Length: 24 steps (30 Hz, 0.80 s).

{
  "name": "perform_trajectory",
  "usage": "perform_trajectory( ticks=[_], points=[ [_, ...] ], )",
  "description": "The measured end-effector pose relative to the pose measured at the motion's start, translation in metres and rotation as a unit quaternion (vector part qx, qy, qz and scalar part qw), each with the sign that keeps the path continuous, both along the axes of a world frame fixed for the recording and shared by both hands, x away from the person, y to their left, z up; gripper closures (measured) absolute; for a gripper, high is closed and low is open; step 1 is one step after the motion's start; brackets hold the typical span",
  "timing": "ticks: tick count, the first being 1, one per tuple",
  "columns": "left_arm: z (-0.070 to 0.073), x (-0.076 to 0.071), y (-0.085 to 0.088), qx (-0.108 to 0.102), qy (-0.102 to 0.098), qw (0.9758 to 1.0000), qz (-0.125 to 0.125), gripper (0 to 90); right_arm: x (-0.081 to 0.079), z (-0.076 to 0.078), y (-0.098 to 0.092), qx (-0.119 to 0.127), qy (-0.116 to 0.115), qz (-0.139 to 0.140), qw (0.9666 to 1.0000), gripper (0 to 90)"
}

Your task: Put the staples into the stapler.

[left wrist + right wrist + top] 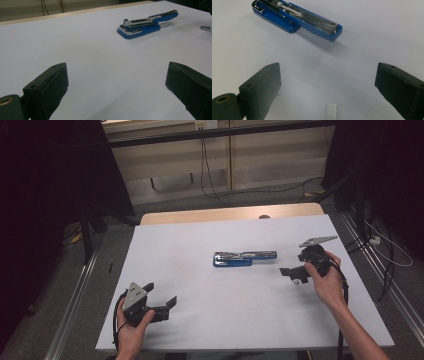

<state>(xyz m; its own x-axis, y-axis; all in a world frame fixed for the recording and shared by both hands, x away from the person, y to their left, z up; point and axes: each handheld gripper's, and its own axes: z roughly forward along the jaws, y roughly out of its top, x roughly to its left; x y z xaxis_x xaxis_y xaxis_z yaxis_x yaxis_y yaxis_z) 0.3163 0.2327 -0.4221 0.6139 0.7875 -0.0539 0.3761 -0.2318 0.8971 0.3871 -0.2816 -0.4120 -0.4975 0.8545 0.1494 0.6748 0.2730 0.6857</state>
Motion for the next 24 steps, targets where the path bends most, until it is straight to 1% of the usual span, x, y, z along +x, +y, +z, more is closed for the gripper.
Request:
perform_trajectory(
  ticks=[3,5,6,7,8,9,10,11,12,13,15,17,19,20,21,22,23,24],
  points=[
    [0.000,0.000,0.000,0.003,0.002,1.0000,0.000,4.6,0.007,-0.003,0.001,-0.005,0.002,0.004,1.0000,7.2],
    [0.000,0.000,0.001,0.001,0.001,1.0000,0.000,4.6,0.009,-0.008,0.002,0.008,0.012,0.007,0.9999,8.8],
    [0.000,0.001,0.002,0.002,0.000,1.0000,0.000,4.6,0.010,-0.010,0.003,0.003,0.021,0.008,0.9997,8.8],
    [0.000,0.001,0.002,0.004,-0.001,1.0000,-0.001,4.6,0.010,-0.010,0.004,-0.010,0.025,0.006,0.9996,8.9],
    [0.000,0.002,0.003,0.005,-0.003,1.0000,0.001,4.6,0.009,-0.011,0.005,-0.018,0.026,0.003,0.9995,9.2],
    [0.000,0.002,0.003,0.005,-0.003,1.0000,0.001,4.6,0.009,-0.011,0.005,-0.022,0.034,0.004,0.9992,10.1],
    [-0.001,0.003,0.004,-0.002,-0.001,1.0000,0.005,4.6,0.009,-0.011,0.006,-0.029,0.036,0.006,0.9989,10.4],
    [-0.001,0.005,0.005,0.001,-0.001,1.0000,0.004,4.6,0.008,-0.011,0.006,-0.041,0.035,0.004,0.9986,9.8],
    [-0.002,0.006,0.006,0.002,0.000,1.0000,0.006,4.6,0.008,-0.011,0.005,-0.045,0.032,0.004,0.9984,9.5],
    [-0.002,0.007,0.006,-0.003,0.000,1.0000,0.008,4.6,0.008,-0.011,0.004,-0.039,0.033,0.003,0.9987,9.5],
    [-0.002,0.008,0.007,-0.001,0.001,1.0000,0.008,4.6,0.008,-0.011,0.002,-0.035,0.036,0.005,0.9987,9.2],
    [-0.002,0.008,0.007,-0.002,0.001,1.0000,0.006,4.7,0.007,-0.012,-0.001,-0.038,0.039,0.004,0.9985,9.5],
    [-0.001,0.007,0.006,-0.002,0.001,1.0000,0.005,4.7,0.006,-0.013,-0.005,-0.043,0.043,0.011,0.9981,17.0],
    [-0.001,0.006,0.006,-0.003,0.001,1.0000,0.006,4.6,0.006,-0.013,-0.006,-0.040,0.045,0.012,0.9981,17.8],
    [-0.001,0.005,0.006,-0.006,0.005,1.0000,0.005,4.6,0.006,-0.014,-0.008,-0.037,0.047,0.009,0.9981,18.3],
    [-0.002,0.004,0.005,-0.008,0.009,0.9999,0.002,4.6,0.005,-0.014,-0.009,-0.038,0.051,0.007,0.9980,21.4],
    [-0.002,0.003,0.004,-0.007,0.011,0.9999,0.000,4.6,0.005,-0.014,-0.011,-0.042,0.051,0.007,0.9978,24.5],
    [-0.001,0.002,0.004,-0.002,0.009,1.0000,-0.004,4.6,0.004,-0.014,-0.012,-0.045,0.052,0.009,0.9976,25.9]
  ],
)
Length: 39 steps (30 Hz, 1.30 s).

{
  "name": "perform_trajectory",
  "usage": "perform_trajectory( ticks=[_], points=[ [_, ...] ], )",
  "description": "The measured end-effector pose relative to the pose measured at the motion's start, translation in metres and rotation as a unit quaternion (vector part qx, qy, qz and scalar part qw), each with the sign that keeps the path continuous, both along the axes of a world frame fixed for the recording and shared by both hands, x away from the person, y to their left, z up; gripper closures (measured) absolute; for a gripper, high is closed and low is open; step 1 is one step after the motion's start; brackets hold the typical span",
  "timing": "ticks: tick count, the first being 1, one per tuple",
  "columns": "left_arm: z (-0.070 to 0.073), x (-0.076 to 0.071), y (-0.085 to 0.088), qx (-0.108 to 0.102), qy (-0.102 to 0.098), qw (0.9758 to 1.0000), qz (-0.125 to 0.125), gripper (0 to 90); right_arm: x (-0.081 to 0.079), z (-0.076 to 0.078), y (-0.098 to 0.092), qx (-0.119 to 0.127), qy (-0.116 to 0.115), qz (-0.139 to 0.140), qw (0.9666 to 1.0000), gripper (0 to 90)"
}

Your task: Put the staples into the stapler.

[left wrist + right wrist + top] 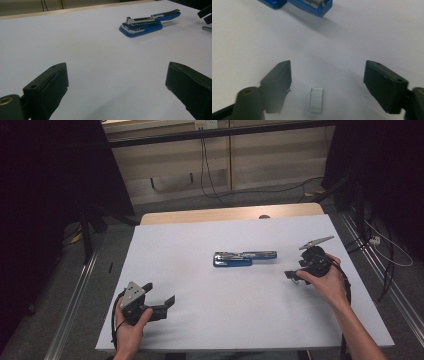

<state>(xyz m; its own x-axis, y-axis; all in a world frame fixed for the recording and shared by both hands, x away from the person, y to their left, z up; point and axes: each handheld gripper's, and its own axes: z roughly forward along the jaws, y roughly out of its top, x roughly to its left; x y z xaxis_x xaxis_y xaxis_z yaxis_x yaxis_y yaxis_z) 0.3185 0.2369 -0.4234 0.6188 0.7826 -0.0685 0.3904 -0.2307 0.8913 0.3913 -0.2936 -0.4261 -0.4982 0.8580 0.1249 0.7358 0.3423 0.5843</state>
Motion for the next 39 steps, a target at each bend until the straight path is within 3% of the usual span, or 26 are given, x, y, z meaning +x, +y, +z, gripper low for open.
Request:
perform_trajectory(
  ticks=[5,9,13,14,21,28,39],
  points=[
    [0.000,0.001,-0.002,0.000,0.000,1.0000,0.001,4.6,0.001,-0.001,-0.006,0.002,0.007,-0.001,1.0000,35.9],
    [-0.001,0.002,-0.001,-0.001,0.002,1.0000,0.000,4.6,0.000,-0.002,-0.007,-0.010,0.025,0.006,0.9996,45.7],
    [-0.001,0.002,-0.001,-0.001,0.003,1.0000,0.000,4.6,-0.002,-0.002,-0.007,-0.010,0.028,0.009,0.9995,47.6],
    [-0.001,0.002,-0.001,0.000,0.003,1.0000,0.000,4.6,-0.005,-0.003,-0.007,-0.014,0.033,0.013,0.9993,52.3],
    [-0.001,0.000,-0.004,0.005,0.005,0.9999,-0.013,4.6,-0.012,-0.002,-0.003,-0.023,0.046,0.025,0.9984,61.1],
    [-0.002,0.001,-0.003,0.003,0.004,0.9999,-0.010,4.6,-0.012,-0.004,0.001,-0.036,0.054,0.035,0.9973,67.6],
    [-0.002,0.001,-0.004,0.004,0.008,0.9999,-0.012,4.6,-0.012,-0.004,0.007,-0.064,0.046,0.047,0.9958,74.3]
  ],
)
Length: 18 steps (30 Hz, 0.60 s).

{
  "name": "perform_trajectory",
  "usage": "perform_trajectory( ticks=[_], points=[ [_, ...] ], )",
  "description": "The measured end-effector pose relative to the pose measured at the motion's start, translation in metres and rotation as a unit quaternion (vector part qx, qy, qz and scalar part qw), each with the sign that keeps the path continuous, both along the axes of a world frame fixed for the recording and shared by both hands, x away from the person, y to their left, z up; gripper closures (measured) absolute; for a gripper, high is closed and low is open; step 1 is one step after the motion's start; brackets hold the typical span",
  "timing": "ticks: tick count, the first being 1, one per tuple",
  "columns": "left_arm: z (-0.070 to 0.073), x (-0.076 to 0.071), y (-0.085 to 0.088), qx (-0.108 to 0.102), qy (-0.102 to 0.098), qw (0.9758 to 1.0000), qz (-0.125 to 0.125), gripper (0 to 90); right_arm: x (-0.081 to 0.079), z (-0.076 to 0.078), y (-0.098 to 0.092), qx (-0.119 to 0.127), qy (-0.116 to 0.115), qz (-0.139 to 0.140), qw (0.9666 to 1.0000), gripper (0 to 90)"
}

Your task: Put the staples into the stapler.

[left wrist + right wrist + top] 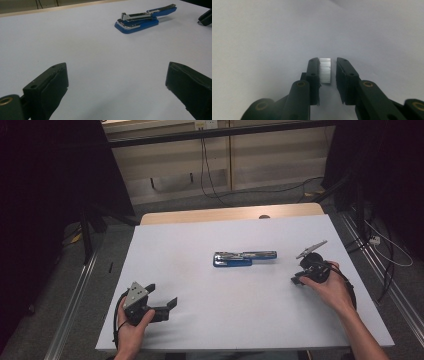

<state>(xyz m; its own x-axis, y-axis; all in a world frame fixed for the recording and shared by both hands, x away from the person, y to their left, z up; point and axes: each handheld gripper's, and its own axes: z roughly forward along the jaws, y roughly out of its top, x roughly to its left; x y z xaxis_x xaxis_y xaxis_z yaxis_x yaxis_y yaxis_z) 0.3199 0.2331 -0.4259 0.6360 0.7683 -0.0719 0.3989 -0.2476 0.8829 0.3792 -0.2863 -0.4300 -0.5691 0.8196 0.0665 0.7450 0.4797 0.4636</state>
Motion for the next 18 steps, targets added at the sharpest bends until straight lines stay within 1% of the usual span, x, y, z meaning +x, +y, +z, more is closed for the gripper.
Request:
perform_trajectory(
  ticks=[1,2,6,8,12,13,14,18],
  points=[
    [0.0000,0.0000,0.0000,0.000,0.000,1.0000,0.000,4.6,0.0000,0.0000,0.0000,0.000,0.000,0.000,1.0000,74.3],
    [-0.0001,0.0001,0.0000,0.001,-0.001,1.0000,-0.001,4.6,-0.0003,0.0001,0.0014,-0.004,-0.001,0.004,1.0000,78.7],
    [0.0003,0.0001,-0.0002,0.003,-0.002,1.0000,-0.001,4.6,-0.0006,0.0003,0.0028,-0.006,-0.001,0.007,1.0000,78.9],
    [0.0002,0.0004,-0.0018,0.000,-0.002,1.0000,-0.001,4.6,-0.0005,0.0003,0.0025,-0.005,-0.001,0.008,1.0000,79.0],
    [-0.0003,0.0005,-0.0030,0.003,0.000,1.0000,-0.006,4.6,-0.0005,0.0004,0.0018,-0.003,0.000,0.009,1.0000,79.2],
    [-0.0003,0.0002,-0.0030,0.007,-0.002,1.0000,-0.007,4.6,-0.0008,0.0003,0.0019,-0.003,-0.004,0.009,1.0000,79.2],
    [-0.0005,-0.0002,-0.0031,0.005,-0.001,1.0000,-0.007,4.6,-0.0011,0.0001,0.0023,-0.003,-0.006,0.008,0.9999,79.2],
    [-0.0005,-0.0014,-0.0028,0.006,-0.001,1.0000,-0.006,4.6,-0.0006,0.0002,0.0023,0.000,-0.007,0.008,0.9999,79.2]
  ],
)
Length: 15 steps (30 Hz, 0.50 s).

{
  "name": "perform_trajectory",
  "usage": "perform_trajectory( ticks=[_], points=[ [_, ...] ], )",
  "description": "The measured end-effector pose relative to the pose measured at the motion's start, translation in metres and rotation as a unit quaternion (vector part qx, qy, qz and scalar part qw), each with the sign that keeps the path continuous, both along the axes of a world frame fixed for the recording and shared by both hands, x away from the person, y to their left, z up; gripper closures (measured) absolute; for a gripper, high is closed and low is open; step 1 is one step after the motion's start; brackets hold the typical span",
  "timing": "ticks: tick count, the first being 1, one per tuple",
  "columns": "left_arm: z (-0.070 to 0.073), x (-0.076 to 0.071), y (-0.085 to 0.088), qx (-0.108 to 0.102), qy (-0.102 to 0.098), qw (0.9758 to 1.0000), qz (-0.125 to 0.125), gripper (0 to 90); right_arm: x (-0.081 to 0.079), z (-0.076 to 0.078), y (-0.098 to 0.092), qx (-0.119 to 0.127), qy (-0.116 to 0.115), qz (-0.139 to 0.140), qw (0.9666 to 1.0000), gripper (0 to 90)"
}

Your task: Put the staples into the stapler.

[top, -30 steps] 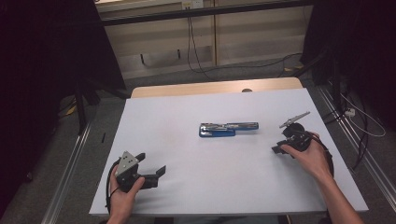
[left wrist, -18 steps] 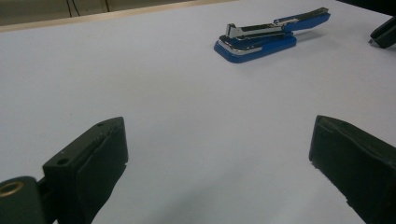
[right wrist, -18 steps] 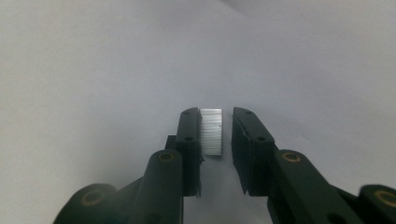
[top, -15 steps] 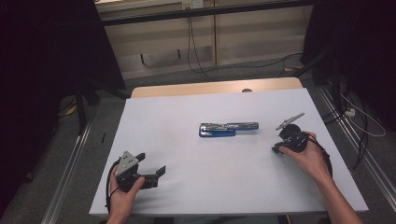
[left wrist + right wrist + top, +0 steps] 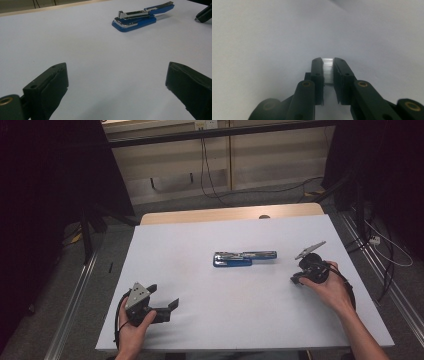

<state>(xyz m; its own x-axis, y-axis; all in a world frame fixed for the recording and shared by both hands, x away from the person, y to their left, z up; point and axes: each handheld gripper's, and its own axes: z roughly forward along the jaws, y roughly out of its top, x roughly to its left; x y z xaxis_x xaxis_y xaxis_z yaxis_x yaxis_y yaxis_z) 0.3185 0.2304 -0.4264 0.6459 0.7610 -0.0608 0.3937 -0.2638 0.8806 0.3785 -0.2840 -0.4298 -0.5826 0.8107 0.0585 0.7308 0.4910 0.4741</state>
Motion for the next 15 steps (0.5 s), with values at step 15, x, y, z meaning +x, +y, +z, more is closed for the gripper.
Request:
perform_trajectory(
  ticks=[15],
  points=[
    [0.0001,-0.0004,0.0014,0.000,0.001,1.0000,0.001,4.6,-0.0002,0.0035,0.0014,0.020,-0.022,0.003,0.9995,79.2]
  ],
)
